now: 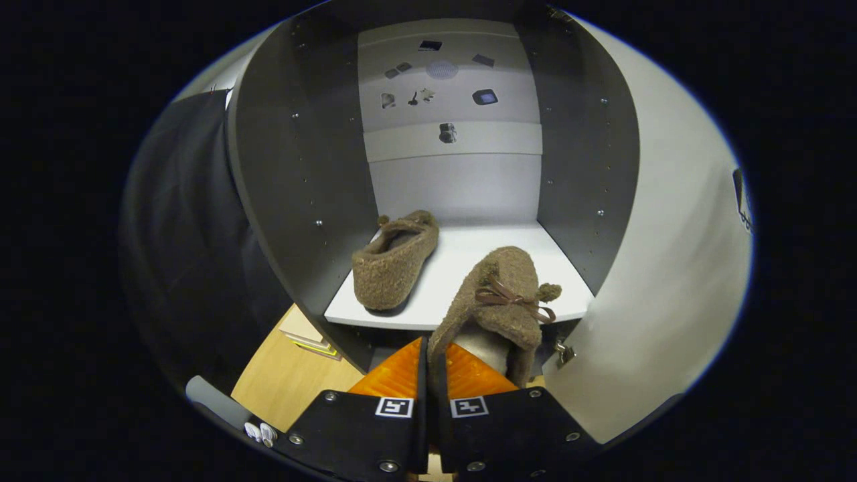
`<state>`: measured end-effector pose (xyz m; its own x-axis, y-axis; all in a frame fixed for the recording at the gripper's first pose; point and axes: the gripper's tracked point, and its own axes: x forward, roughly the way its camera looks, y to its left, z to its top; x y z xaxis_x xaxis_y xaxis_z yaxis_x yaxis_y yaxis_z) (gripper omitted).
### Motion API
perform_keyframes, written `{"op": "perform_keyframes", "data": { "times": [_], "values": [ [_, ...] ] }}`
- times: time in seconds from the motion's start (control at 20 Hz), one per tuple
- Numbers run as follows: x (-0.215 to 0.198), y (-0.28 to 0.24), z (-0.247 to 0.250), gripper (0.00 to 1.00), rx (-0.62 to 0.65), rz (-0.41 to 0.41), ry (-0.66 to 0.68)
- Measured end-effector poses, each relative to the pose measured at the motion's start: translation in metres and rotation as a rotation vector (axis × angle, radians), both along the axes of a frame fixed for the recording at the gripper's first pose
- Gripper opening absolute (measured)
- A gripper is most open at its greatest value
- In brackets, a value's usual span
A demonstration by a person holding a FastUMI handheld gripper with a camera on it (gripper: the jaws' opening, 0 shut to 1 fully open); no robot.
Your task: Open the shoe cabinet door, grab the shoes and put them into the shoe cabinet, then close the shoe cabinet door.
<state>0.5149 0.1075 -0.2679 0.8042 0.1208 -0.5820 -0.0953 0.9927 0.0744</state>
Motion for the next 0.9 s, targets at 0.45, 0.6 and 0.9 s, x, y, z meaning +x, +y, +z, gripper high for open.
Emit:
{"op": "perform_keyframes", "data": {
  "times": [0.45, 0.6, 0.9],
  "values": [
    [0.073, -0.016, 0.003, 0.06, -0.036, 0.042, -0.009],
    [0.094, -0.014, 0.000, 0.06, -0.025, 0.055, -0.006],
    [0.134, -0.007, -0.008, 0.06, -0.012, 0.070, -0.004]
  ]
}}
